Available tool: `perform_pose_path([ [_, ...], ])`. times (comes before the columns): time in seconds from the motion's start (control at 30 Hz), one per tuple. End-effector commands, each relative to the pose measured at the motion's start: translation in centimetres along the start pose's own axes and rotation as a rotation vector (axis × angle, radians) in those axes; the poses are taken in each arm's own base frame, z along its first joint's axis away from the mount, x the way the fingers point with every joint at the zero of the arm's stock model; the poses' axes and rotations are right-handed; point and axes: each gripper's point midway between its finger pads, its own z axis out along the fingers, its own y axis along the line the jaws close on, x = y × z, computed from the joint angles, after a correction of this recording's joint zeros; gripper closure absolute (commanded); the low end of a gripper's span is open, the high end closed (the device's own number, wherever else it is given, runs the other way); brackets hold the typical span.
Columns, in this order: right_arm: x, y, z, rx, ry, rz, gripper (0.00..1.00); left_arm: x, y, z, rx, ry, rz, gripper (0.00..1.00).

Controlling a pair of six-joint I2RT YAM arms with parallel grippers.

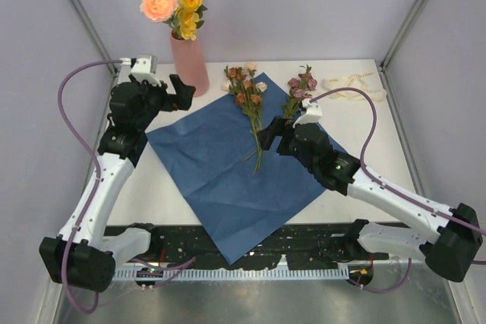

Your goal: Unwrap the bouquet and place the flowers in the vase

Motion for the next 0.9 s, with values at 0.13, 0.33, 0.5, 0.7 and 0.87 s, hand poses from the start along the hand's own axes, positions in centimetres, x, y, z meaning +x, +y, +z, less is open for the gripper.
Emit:
perform_pose_path([
  [0.13, -1.3, -3.8, 7.1, 0.063, 0.018, 0.085, 0.14, 6.9, -9.6, -6.7, 0.42, 0.198, -0.124, 0.0],
  [0.33, -1.3, -9.0, 11.6, 0.19, 0.049, 0.094, 0.35, 9.1, -10.1, -10.4, 0.465, 0.28, -0.087, 0.01],
  [0.5, 0.3, -9.9, 13.9, 0.152, 0.129, 0.041, 0.37, 10.5, -8.2, -12.3, 0.387, 0.29, -0.01, 0.0],
  [0.7, 2.2, -10.3, 16.5, 0.136, 0.224, -0.056, 0.4, 9.2, -7.4, -13.0, 0.336, 0.196, 0.007, 0.0],
  [0.87, 2.5, -9.0, 18.0, 0.094, 0.265, -0.07, 0.5, 9.1, -7.4, -13.2, 0.339, 0.187, 0.012, 0.0],
])
